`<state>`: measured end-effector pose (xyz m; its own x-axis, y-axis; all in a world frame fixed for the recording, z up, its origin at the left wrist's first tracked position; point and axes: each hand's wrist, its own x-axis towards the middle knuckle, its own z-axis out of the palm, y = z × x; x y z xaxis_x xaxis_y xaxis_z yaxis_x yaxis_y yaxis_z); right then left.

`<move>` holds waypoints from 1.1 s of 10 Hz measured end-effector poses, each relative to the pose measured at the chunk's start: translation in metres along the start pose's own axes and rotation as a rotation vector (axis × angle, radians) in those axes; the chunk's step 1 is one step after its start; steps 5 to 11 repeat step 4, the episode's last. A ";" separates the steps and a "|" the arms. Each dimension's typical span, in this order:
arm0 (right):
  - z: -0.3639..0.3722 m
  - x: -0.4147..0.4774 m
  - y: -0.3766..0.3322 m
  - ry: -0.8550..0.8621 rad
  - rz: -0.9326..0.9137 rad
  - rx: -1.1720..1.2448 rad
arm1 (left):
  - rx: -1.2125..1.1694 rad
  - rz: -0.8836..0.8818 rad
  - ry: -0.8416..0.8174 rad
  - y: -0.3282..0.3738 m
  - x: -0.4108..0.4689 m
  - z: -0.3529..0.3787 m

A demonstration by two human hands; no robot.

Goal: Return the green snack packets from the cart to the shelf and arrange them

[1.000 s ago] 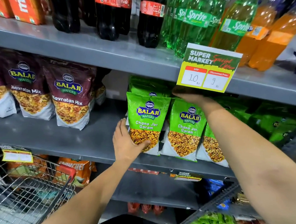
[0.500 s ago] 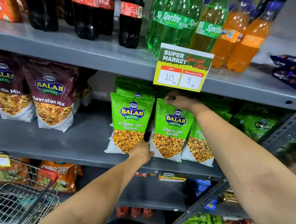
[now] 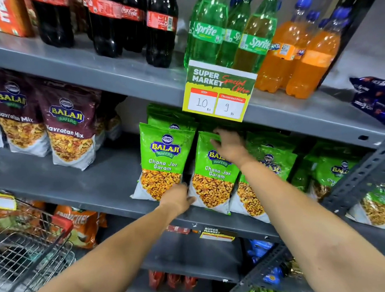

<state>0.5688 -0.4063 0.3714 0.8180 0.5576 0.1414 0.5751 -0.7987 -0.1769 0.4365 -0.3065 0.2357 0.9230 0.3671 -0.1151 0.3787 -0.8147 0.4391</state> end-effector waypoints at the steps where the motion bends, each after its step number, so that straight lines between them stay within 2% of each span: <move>1: 0.022 -0.026 -0.009 0.200 -0.068 -0.201 | 0.044 0.053 0.061 0.000 -0.007 -0.010; 2: 0.037 -0.049 -0.026 0.282 -0.104 -0.297 | 0.119 0.093 0.130 -0.002 -0.021 -0.026; 4: 0.036 -0.102 -0.051 0.380 -0.081 -0.329 | 0.196 0.174 0.274 -0.013 -0.062 -0.065; 11: 0.036 -0.102 -0.051 0.380 -0.081 -0.329 | 0.196 0.174 0.274 -0.013 -0.062 -0.065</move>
